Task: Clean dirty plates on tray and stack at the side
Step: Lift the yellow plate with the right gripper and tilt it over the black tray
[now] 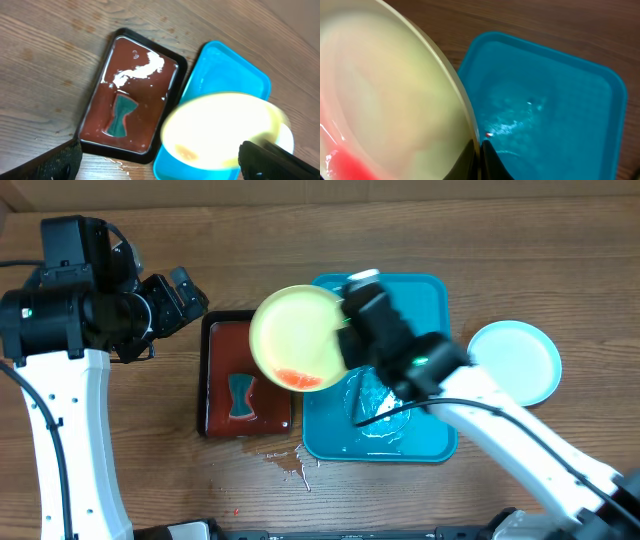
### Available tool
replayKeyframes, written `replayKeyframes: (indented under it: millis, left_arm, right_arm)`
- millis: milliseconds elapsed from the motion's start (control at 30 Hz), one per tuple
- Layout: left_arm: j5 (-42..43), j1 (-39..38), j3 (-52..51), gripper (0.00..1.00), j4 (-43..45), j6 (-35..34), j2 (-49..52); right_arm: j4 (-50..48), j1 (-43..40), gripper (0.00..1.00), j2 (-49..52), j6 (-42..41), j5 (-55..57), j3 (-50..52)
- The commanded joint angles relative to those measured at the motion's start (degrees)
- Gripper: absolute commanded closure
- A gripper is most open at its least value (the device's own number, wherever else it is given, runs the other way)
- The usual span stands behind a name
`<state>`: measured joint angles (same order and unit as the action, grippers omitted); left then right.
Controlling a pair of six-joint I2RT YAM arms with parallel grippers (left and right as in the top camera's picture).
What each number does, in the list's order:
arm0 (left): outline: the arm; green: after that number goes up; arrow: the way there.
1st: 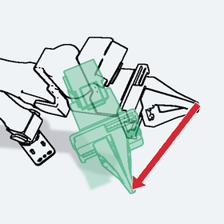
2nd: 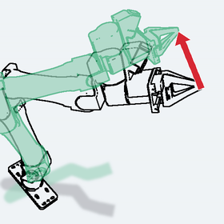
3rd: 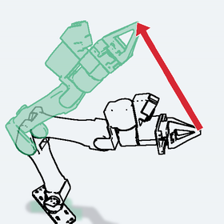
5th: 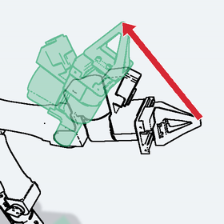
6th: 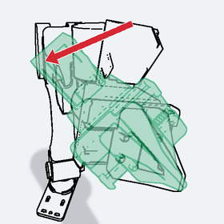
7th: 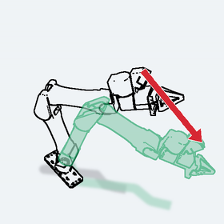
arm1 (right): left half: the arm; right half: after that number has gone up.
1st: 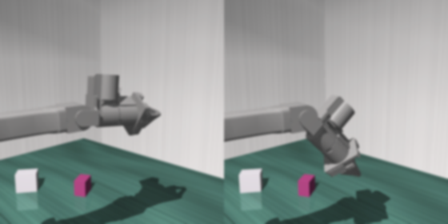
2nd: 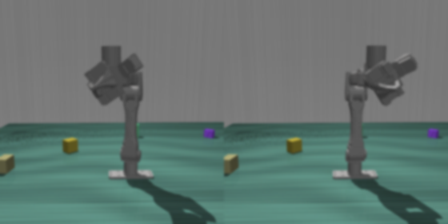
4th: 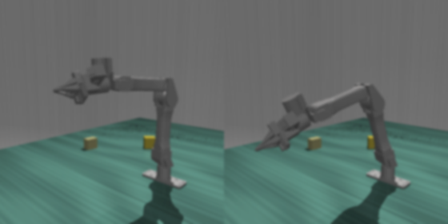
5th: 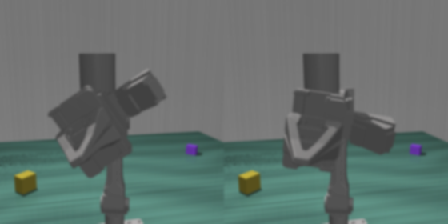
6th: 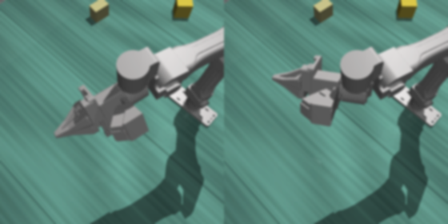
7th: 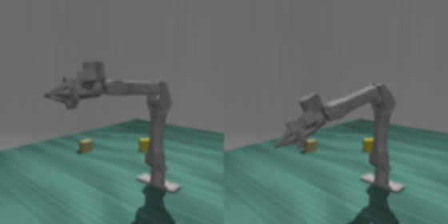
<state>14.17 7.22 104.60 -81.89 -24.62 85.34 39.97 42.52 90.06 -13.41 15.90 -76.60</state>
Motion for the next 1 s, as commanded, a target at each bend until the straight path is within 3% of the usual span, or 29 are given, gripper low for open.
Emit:
replayKeyframes:
  millis: [0, 367, 667, 967]
  left_arm:
    - [2.12, -0.07, 1.44, 0.00, -0.42, 2.97, -1.53]
    - [1.77, -0.20, 1.42, 0.00, -0.81, 5.57, -1.27]
    - [1.77, -0.22, 1.42, 0.00, -0.76, 5.55, -1.25]
    - [1.77, -0.22, 1.42, 0.00, -0.76, 5.55, -1.25]
  right_arm:
    - [-2.71, 4.13, 0.96, 6.25, -0.15, 8.55, -0.85]
    - [-6.08, 16.33, 0.96, 8.52, -4.15, 38.69, -2.05]
    - [-6.10, 22.49, 0.96, 8.31, -4.11, 54.80, -2.23]
    - [-8.09, 27.58, 0.96, 8.31, 1.73, 58.66, -2.23]
